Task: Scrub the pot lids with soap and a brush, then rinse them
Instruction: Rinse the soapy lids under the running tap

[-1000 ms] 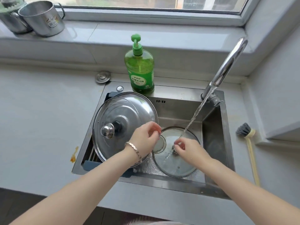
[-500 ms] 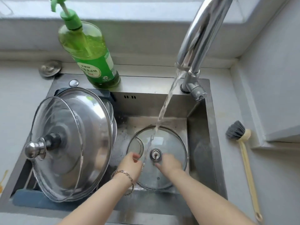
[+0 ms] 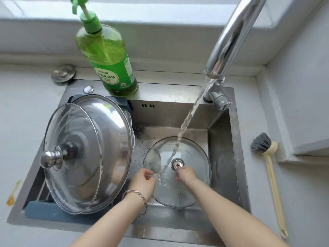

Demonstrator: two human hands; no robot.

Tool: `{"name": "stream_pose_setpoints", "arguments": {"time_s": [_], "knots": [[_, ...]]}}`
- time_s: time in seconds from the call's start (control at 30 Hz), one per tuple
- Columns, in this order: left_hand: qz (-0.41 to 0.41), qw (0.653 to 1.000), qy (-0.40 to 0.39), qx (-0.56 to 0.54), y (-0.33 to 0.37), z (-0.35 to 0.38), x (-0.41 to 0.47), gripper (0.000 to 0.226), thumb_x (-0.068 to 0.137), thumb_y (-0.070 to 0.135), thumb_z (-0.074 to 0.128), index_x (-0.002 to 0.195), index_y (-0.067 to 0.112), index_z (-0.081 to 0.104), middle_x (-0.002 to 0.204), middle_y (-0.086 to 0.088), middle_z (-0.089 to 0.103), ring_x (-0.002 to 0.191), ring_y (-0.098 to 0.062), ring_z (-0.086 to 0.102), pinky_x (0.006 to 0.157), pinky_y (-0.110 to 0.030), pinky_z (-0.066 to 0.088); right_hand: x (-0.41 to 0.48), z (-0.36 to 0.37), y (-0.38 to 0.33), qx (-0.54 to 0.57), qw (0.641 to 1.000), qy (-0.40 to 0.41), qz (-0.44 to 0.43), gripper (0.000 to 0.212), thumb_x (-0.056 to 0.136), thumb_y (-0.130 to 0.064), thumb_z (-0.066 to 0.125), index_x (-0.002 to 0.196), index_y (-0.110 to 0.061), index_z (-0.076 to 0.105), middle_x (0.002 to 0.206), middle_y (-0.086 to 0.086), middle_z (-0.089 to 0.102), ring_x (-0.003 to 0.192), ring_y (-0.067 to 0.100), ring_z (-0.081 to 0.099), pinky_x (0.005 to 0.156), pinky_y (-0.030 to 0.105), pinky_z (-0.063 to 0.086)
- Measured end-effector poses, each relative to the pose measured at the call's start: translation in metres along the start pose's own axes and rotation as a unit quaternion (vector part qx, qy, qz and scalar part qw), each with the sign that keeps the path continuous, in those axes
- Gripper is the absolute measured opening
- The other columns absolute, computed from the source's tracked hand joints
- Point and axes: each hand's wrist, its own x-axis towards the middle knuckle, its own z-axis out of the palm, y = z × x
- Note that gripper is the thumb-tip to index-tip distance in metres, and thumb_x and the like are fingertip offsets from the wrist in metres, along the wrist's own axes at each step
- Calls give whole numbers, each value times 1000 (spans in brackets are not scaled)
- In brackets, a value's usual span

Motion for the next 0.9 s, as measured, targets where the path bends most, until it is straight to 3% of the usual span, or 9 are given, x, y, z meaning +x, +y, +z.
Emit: {"name": "stream_pose_setpoints", "arguments": {"time_s": [0.1,0.23,0.33,0.4,0.5,0.67,0.77,0.83,0.9], "knots": [[-21,1000,10,8,10,-6,-16,42,95,17,44,135,6,37,132,-15,48,103,-25,52,84,-26,39,-37,-20,-11,149,989,-5,-8,30,96,-5,38,67,-12,46,62,4,47,44,8,55,49,14,40],[-88,994,42,-49,28,-16,-36,56,99,29,37,140,-6,22,141,-25,38,128,-36,40,101,-34,32,-93,-50,-25,288,956,-36,-48,32,98,-8,35,68,-9,44,60,5,48,59,14,56,59,20,42],[-91,972,11,-218,34,-18,-46,56,97,40,39,134,-2,37,110,-16,60,107,-32,57,92,-39,43,-134,-68,-32,389,916,-60,-76,32,97,-4,36,66,-7,43,55,5,48,61,17,51,62,24,42],[-74,931,-3,-357,40,-22,-55,48,96,41,44,117,-2,49,96,-17,62,83,-28,61,74,-38,50,-155,-74,-34,429,895,-74,-91,32,97,-4,36,65,-8,43,60,6,45,61,16,49,62,24,41],[-25,906,-4,-422,54,-35,-75,39,95,41,46,86,4,55,83,-15,67,73,-23,65,70,-37,54,-180,-79,-35,452,882,-83,-106,34,98,-8,36,65,-8,45,62,5,45,61,15,49,61,24,42],[74,889,-45,-450,71,-58,-109,42,98,42,35,88,7,55,81,-17,70,64,-24,71,61,-34,59,-206,-80,-32,325,928,-38,-180,32,97,-10,39,67,-9,48,64,4,51,60,14,55,65,28,47],[76,885,-26,-459,74,-70,-119,44,98,41,35,90,4,57,74,-17,71,61,-25,71,58,-33,59,-209,-76,-28,63,945,173,-270,24,97,-23,43,98,-9,62,104,6,56,93,13,56,88,33,42],[69,878,-21,-473,74,-75,-124,45,98,42,34,90,4,56,79,-20,70,62,-26,71,58,-33,59,-210,-66,-29,-18,925,217,-311,46,99,-32,38,140,-10,37,145,4,33,131,13,33,108,27,24],[63,871,-20,-487,73,-79,-128,46,98,44,33,91,5,56,82,-21,70,63,-26,71,54,-32,59,-213,-46,-37,-76,911,203,-352,62,99,-41,31,149,-12,11,157,-1,7,144,12,4,117,29,4]]}}
